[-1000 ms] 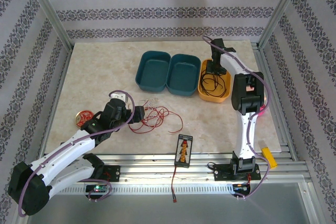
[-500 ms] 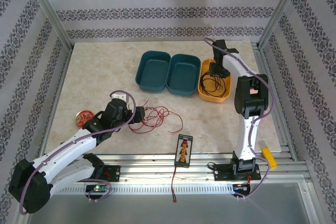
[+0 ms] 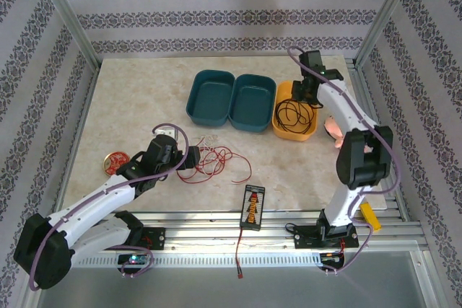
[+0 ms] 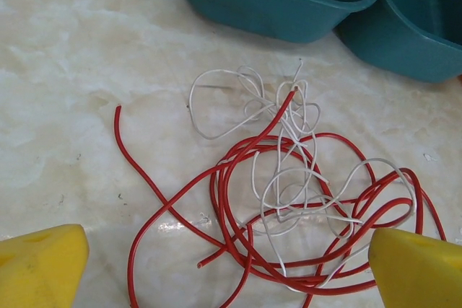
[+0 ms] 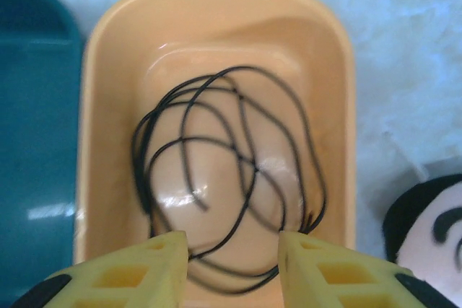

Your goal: Untangle the cables

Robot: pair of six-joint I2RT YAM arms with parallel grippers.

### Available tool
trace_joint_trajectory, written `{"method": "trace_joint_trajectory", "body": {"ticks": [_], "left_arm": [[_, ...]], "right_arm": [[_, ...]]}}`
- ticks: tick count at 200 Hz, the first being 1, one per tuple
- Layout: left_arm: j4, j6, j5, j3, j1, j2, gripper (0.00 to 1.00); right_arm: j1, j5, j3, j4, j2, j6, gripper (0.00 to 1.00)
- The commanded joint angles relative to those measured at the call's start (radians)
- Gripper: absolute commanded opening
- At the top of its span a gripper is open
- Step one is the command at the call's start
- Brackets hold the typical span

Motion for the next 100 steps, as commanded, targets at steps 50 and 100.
{"method": "trace_joint_trajectory", "body": {"ticks": [50, 100], "left_arm": [[0.009, -0.099, 0.073, 0.041, 0.086, 0.083, 0.99], [0.035, -0.135, 0.16, 0.014, 0.175, 0.11, 0.99]], "right_arm": [[0.341, -0.111, -0.361, 0.252, -0.333, 0.139, 0.37], [0.614, -0.036, -0.45, 0.349, -0.329, 0.167, 0.37]]}}
